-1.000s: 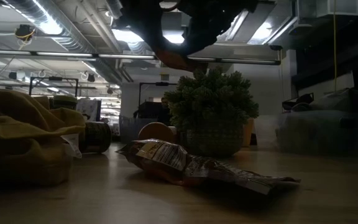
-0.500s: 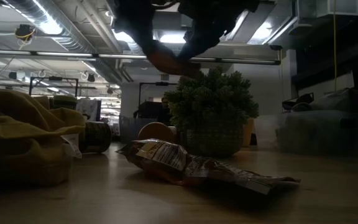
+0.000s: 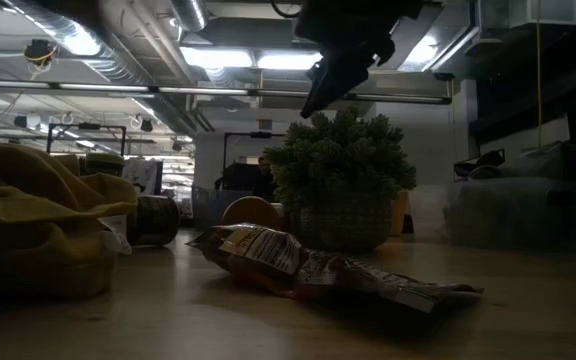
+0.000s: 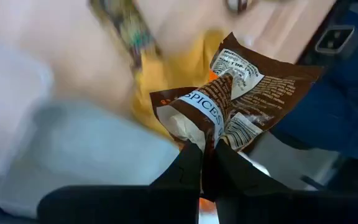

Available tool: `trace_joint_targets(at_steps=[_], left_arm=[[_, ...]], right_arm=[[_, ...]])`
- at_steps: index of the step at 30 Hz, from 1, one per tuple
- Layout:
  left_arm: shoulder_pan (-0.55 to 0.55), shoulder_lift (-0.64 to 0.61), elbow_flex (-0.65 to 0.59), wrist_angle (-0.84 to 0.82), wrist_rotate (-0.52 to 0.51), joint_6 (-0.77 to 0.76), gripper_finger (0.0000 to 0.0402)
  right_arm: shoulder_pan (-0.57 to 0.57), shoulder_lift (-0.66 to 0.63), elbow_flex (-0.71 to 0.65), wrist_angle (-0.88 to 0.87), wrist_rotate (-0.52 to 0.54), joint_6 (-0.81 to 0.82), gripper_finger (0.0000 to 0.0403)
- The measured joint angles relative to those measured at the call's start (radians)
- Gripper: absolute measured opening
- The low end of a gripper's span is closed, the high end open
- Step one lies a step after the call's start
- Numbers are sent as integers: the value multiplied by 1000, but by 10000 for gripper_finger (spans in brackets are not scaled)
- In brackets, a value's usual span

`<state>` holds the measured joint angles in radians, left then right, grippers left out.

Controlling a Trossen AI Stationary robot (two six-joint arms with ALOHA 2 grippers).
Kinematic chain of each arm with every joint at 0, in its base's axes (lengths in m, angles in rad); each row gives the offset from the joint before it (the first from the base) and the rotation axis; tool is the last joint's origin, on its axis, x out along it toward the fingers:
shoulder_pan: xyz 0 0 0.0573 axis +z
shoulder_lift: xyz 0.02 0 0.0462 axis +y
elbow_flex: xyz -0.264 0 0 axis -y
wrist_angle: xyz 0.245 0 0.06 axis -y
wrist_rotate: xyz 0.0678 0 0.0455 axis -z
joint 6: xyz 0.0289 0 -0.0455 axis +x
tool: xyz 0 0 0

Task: Sort spices by type
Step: Put the orange spice pack into the bottom white bin

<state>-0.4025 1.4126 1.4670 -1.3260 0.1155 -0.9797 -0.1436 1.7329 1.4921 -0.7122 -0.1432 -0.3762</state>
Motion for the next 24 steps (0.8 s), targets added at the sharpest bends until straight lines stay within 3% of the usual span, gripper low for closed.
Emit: trace_joint_targets(at_steps=[6, 14, 24], left_arm=[[-206, 5, 0, 2, 16, -292, 8], [-437, 51, -3, 11, 15, -648, 13], [-595, 114, -3, 60, 15, -918, 24]], right_arm=[[0, 0, 0, -24, -5, 159, 154], [0, 0, 0, -47, -6, 247, 154], [0, 0, 0, -84, -7, 252, 154]])
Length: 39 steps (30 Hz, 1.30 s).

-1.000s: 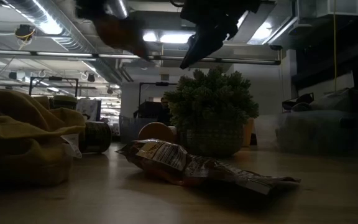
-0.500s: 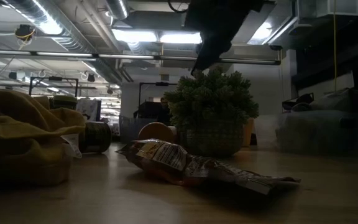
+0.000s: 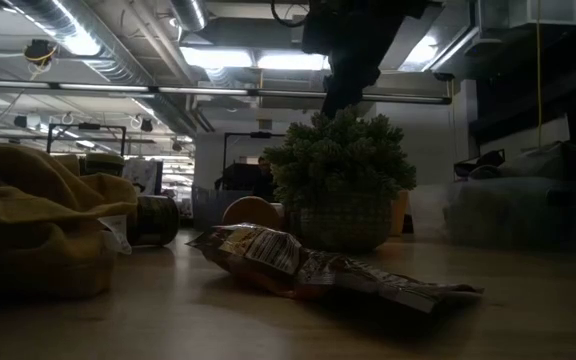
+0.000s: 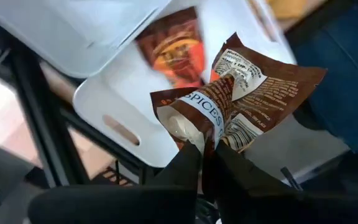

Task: Sort spices by type
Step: Put the orange spice pack into the bottom white bin

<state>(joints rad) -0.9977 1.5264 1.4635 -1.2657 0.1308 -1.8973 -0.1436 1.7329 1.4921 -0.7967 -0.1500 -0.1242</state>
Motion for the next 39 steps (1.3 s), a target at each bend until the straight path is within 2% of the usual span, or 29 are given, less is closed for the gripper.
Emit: trace_joint_targets(at_steps=[10, 15, 18, 22, 29, 35, 39], left_arm=[[-23, 10, 0, -19, -1, -60, 98], [-23, 10, 0, -28, -21, -3, 129], [-17, 10, 0, -23, -79, 24, 132], [9, 10, 0, -6, -235, 99, 129], [103, 10, 0, 102, -461, 406, 128], [200, 33, 0, 252, -762, 752, 128], [277, 86, 0, 412, -763, 1045, 127]], right_arm=[[0, 0, 0, 0, 0, 0, 154], [0, 0, 0, -9, 0, -12, 154], [0, -3, 0, -46, 0, -38, 154], [0, -27, 0, -85, 0, -64, 154], [0, -87, 0, -139, -10, -64, 154], [0, -153, 0, -210, -99, -62, 154], [0, -191, 0, -257, -105, -30, 154]])
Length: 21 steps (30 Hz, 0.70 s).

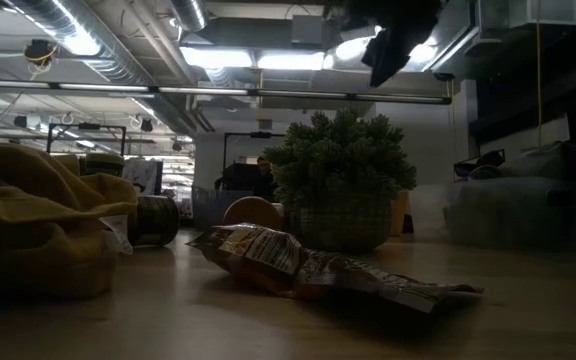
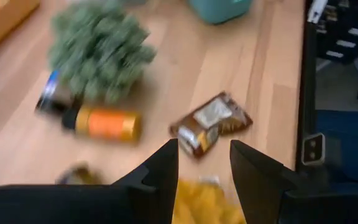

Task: Sort spices by type
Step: Put the orange spice pack into the bottom white bin

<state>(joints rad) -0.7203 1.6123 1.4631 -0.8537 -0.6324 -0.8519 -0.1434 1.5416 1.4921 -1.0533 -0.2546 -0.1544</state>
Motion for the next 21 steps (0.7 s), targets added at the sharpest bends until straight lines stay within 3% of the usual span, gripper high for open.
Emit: trace_joint_targets(at_steps=[3, 6, 10, 16, 21], left_arm=[[51, 58, 0, 124, 39, 175, 127], [108, 114, 0, 191, 156, 286, 127], [191, 196, 0, 193, 345, 307, 127], [268, 312, 0, 228, 511, 445, 127], [303, 372, 0, 257, 554, 582, 127]], right_arm=[[0, -20, 0, -27, 0, 19, 154], [0, -30, 0, -38, 0, 26, 154], [0, -32, 0, -38, 0, 29, 154], [0, -25, 0, -35, 1, 28, 154], [0, -25, 0, -34, 2, 27, 154]])
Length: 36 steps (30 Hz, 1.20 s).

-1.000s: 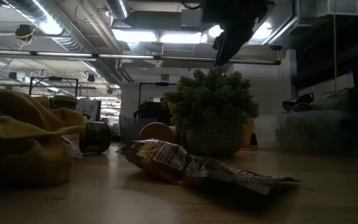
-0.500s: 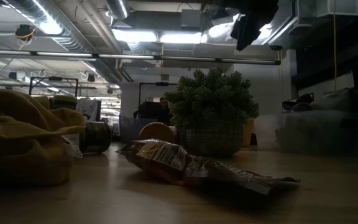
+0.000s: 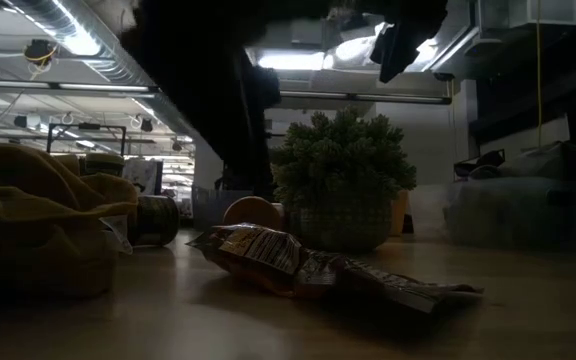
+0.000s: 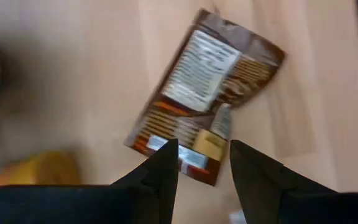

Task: Sort spices by type
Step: Put the orange spice pack into the bottom white bin

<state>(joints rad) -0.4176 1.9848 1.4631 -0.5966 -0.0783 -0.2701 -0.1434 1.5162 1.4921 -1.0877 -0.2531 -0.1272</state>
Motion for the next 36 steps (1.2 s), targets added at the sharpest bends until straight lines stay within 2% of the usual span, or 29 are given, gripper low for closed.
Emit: trace_joint_targets(at_steps=[8, 11, 16, 20, 27, 36], left_arm=[[16, 9, 0, 60, -2, 38, 139], [23, 20, 1, 65, 5, 15, 169], [45, 53, 1, 97, 79, 6, 225], [62, 65, 1, 119, 97, 44, 248], [80, 80, 0, 105, 117, 89, 252], [85, 126, 3, 92, 139, 91, 251]], right_arm=[[0, -2, 0, -25, 10, -11, 154], [-1, -34, 0, -59, 41, -31, 154], [-1, -114, 0, -67, 61, -28, 154], [0, -170, 0, -67, 60, -7, 154], [-1, -241, -52, -65, 69, -14, 154], [0, -334, -199, -31, 85, -19, 154]])
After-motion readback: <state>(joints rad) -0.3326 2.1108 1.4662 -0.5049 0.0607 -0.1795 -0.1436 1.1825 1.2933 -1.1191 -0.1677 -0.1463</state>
